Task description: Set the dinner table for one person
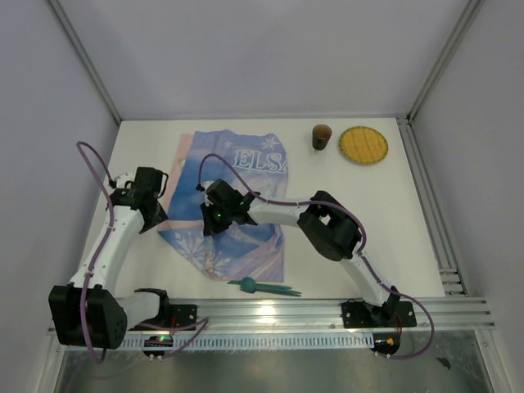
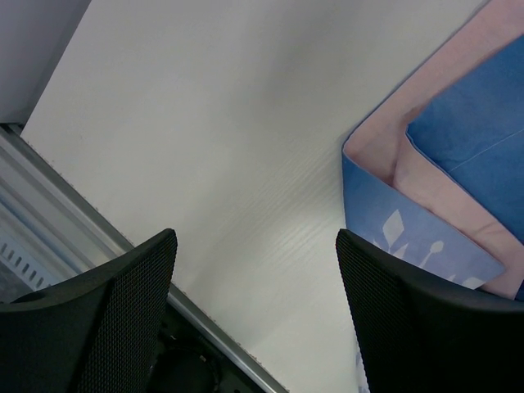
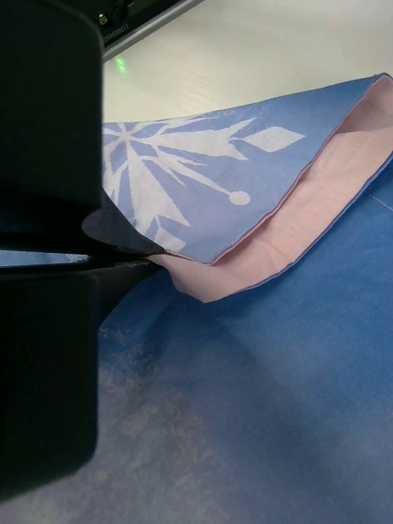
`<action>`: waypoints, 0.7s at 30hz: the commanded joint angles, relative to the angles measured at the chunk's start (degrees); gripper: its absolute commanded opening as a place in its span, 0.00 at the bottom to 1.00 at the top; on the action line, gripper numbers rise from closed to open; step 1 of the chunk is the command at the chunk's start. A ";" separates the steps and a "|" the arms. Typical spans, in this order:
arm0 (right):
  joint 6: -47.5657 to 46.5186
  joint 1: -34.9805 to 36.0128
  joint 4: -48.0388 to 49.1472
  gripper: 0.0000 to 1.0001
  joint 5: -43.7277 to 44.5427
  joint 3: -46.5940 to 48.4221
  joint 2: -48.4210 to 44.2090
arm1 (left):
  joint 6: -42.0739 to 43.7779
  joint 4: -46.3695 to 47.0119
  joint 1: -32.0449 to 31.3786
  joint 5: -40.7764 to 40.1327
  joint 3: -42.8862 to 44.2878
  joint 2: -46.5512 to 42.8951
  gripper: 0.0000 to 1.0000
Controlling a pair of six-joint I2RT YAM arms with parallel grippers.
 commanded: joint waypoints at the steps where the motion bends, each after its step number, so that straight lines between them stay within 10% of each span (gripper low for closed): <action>1: -1.30 0.33 -2.85 0.03 2.33 -0.24 -2.13 | -0.26 2.68 0.21 1.54 -0.73 1.20 0.81; 21: -7.45 0.33 -10.15 0.03 17.00 9.87 -15.76 | -2.37 5.41 0.21 8.23 -0.90 14.55 0.73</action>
